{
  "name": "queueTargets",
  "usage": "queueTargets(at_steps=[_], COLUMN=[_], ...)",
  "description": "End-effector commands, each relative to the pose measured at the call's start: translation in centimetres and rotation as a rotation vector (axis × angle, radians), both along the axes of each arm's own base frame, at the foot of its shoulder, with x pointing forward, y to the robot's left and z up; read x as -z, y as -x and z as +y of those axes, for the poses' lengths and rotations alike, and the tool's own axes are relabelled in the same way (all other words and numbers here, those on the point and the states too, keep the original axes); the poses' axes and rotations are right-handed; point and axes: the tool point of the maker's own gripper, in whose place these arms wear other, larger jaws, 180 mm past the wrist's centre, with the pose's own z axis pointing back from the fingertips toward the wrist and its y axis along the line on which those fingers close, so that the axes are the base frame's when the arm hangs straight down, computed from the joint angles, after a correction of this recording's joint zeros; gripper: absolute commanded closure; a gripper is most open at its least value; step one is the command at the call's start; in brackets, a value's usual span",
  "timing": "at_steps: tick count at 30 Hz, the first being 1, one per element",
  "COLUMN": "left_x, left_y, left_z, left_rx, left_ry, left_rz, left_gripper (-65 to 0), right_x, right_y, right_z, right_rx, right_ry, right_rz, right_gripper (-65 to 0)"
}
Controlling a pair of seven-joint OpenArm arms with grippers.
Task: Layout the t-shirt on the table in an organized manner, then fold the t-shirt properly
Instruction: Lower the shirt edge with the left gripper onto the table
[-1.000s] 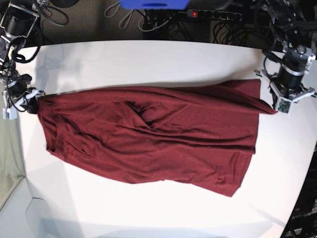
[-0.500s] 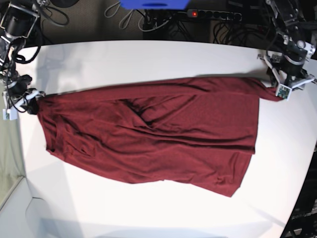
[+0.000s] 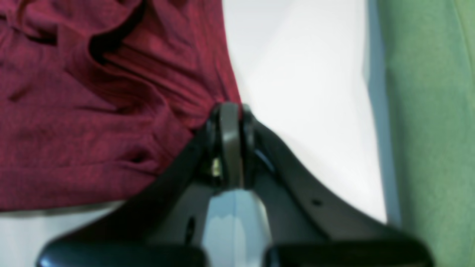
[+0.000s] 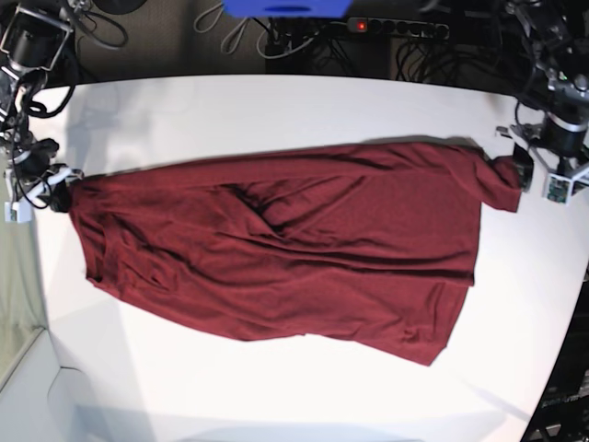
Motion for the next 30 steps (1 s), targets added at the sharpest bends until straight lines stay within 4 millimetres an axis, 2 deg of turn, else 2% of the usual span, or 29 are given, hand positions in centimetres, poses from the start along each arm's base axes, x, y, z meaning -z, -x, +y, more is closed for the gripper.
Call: queueTargets(at_steps=[1,3,5,7,11,15,21,23,30], left_x=[-1.6,-1.5,-1.3,-0.2,2.5,5.0,6.7,7.2,8.2], left_y=[-1.2,-2.0,-2.8,-3.7,-4.5,-4.3,-4.2,-4.5,-6.3], left_z=[-0.8,-2.3,-2.8,-3.3,-3.1,-0.9,3.7,4.1,3.2], left_rx=[0.024,0.038,0.033,0.024,-0.022,-0.118,-0.301,-0.326,-0.314], left_ry=[0.02,0.057,0.075,0.11,0.11,0.156,0.27,0.303,0.365], left_rz=[-0.077,-0.096,-0.104,-0.094,-0.02,0.026,0.005,0.001,0.003], left_gripper=[-34.1,-34.1,-34.1,-34.1,-34.1,-34.1,-34.1,-34.1,-34.1], right_x=[-2.0,-1.9,-1.9,-1.9,-1.7,-1.6,-1.5,-1.5,-1.4], right_y=[-1.1,-1.1,-1.1,-1.1,-1.1,-1.1,-1.0,-1.0,-1.1], right_z=[-0.9,-0.9,-0.9,-0.9,-0.7,-0.4,-0.3,-0.3,0.0], right_rx=[0.01,0.01,0.01,0.01,0.008,0.009,0.009,0.009,0.009], right_ry=[0.016,0.016,0.016,0.015,0.01,0.003,0.001,0.001,-0.007], right_rz=[-0.062,-0.06,-0.06,-0.06,-0.06,-0.06,-0.058,-0.058,-0.059], right_gripper=[0.0,0.0,0.0,0.0,0.0,0.0,0.0,0.0,0.0])
